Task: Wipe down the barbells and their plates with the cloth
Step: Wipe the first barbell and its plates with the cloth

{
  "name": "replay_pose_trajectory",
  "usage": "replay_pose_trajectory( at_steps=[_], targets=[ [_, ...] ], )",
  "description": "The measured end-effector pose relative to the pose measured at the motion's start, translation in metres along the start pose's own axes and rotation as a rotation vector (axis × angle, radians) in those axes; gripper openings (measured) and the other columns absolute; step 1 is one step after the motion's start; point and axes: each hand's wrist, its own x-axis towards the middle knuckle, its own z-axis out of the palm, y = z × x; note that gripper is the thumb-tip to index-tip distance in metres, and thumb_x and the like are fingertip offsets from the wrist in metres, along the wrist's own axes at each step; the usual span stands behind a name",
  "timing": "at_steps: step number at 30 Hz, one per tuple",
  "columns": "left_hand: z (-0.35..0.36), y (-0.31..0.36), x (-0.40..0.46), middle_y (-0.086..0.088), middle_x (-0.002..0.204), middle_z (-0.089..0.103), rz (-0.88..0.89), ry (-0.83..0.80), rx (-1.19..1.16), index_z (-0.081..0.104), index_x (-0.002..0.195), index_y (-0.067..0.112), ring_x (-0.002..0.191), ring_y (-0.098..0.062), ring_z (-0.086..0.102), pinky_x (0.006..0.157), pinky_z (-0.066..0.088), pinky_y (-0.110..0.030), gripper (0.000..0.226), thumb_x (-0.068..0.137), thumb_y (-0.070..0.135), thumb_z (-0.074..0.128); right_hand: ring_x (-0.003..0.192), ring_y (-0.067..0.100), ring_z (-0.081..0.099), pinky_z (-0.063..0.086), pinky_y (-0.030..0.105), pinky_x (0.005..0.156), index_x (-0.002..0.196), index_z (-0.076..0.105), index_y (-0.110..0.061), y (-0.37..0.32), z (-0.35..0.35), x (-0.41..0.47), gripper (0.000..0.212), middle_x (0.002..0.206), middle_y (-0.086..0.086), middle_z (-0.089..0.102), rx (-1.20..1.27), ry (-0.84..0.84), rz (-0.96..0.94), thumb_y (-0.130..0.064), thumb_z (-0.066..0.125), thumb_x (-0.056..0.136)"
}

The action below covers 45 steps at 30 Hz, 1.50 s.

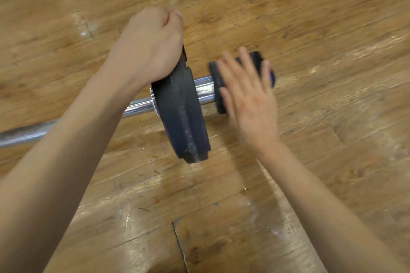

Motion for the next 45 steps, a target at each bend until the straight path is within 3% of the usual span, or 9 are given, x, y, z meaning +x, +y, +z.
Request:
replay_pose_trajectory(
  at_steps=[3, 6, 11, 16, 20, 24, 29, 32, 45],
  targets=[
    [-0.003, -0.008, -0.007, -0.004, 0.094, 0.058, 0.094, 0.104, 0.054, 0.051, 0.102, 0.01, 0.096, -0.022, 0.045, 0.121, 0.018, -0.044, 0.03, 0.109, 0.023, 0.026, 0.151, 0.031, 0.026, -0.002, 0.041, 0.125, 0.15, 0.046, -0.009, 0.001, 0.0, 0.002, 0.048, 0.158, 0.005, 0.041, 0.032, 0.057, 0.259, -0.027, 0.023, 0.111],
    [0.007, -0.01, -0.03, -0.002, 0.155, 0.041, 0.148, 0.189, 0.103, 0.043, 0.149, 0.005, 0.149, -0.018, 0.025, 0.126, 0.002, -0.032, 0.048, 0.111, 0.028, 0.024, 0.15, 0.031, 0.027, 0.001, 0.042, 0.125, 0.148, 0.049, -0.01, -0.03, 0.012, 0.01, 0.045, 0.157, 0.004, 0.043, 0.108, 0.024, 0.167, -0.024, 0.03, 0.11],
    [0.015, -0.01, -0.022, -0.005, 0.163, 0.03, 0.145, 0.192, 0.066, 0.032, 0.156, 0.008, 0.152, -0.011, 0.019, 0.12, -0.004, -0.021, 0.048, 0.111, 0.025, 0.024, 0.148, 0.03, 0.032, 0.0, 0.04, 0.125, 0.15, 0.046, -0.008, 0.002, 0.014, 0.014, 0.048, 0.156, 0.007, 0.043, 0.014, 0.028, 0.012, -0.028, 0.026, 0.111],
    [0.009, -0.008, -0.006, 0.01, 0.121, 0.058, 0.129, 0.195, 0.011, 0.059, 0.117, 0.026, 0.104, 0.009, 0.044, 0.123, 0.012, -0.029, 0.035, 0.111, 0.021, 0.025, 0.15, 0.032, 0.027, 0.002, 0.046, 0.125, 0.149, 0.046, -0.01, -0.024, 0.023, 0.024, 0.047, 0.158, 0.006, 0.041, 0.082, 0.046, 0.196, -0.026, 0.028, 0.11],
    [0.005, -0.004, 0.004, 0.016, 0.108, 0.056, 0.072, 0.162, -0.045, 0.045, 0.091, 0.042, 0.098, 0.004, 0.051, 0.122, 0.019, -0.034, 0.033, 0.11, 0.023, 0.026, 0.148, 0.03, 0.031, 0.002, 0.04, 0.125, 0.151, 0.043, -0.007, -0.014, 0.025, 0.026, 0.047, 0.157, 0.009, 0.041, 0.082, -0.017, -0.109, -0.026, 0.03, 0.11],
    [0.005, -0.007, 0.009, 0.024, 0.082, 0.031, 0.043, 0.161, -0.036, 0.025, 0.078, 0.04, 0.077, 0.01, 0.044, 0.115, 0.02, -0.021, 0.036, 0.11, 0.024, 0.026, 0.151, 0.033, 0.024, -0.003, 0.041, 0.124, 0.153, 0.039, -0.007, 0.02, 0.019, 0.021, 0.051, 0.16, 0.01, 0.036, 0.026, 0.05, 0.196, -0.028, 0.022, 0.11],
    [0.008, -0.008, -0.005, 0.007, 0.136, 0.054, 0.091, 0.201, -0.076, 0.056, 0.135, 0.019, 0.135, -0.007, 0.041, 0.124, 0.018, -0.039, 0.039, 0.11, 0.025, 0.026, 0.149, 0.032, 0.031, 0.003, 0.042, 0.125, 0.149, 0.046, -0.006, -0.017, 0.021, 0.025, 0.046, 0.156, 0.01, 0.043, 0.15, -0.028, -0.037, -0.023, 0.033, 0.109],
    [0.011, -0.006, -0.015, 0.024, 0.121, 0.049, 0.12, 0.203, -0.074, 0.051, 0.125, 0.033, 0.117, 0.013, 0.042, 0.124, 0.017, -0.035, 0.03, 0.111, 0.025, 0.026, 0.142, 0.03, 0.044, 0.004, 0.039, 0.125, 0.139, 0.058, -0.004, 0.009, 0.017, 0.034, 0.046, 0.142, 0.01, 0.059, 0.043, 0.046, 0.011, -0.026, 0.03, 0.11],
    [0.044, -0.019, -0.074, -0.011, 0.164, 0.027, 0.286, 0.343, 0.016, 0.027, 0.155, -0.001, 0.154, -0.021, 0.016, 0.126, -0.002, -0.031, 0.052, 0.109, 0.023, 0.023, 0.143, 0.03, 0.042, 0.008, 0.046, 0.124, 0.135, 0.061, -0.005, -0.023, -0.012, 0.003, 0.043, 0.142, 0.008, 0.059, 0.028, -0.008, 0.199, -0.024, 0.032, 0.109]
  ],
)
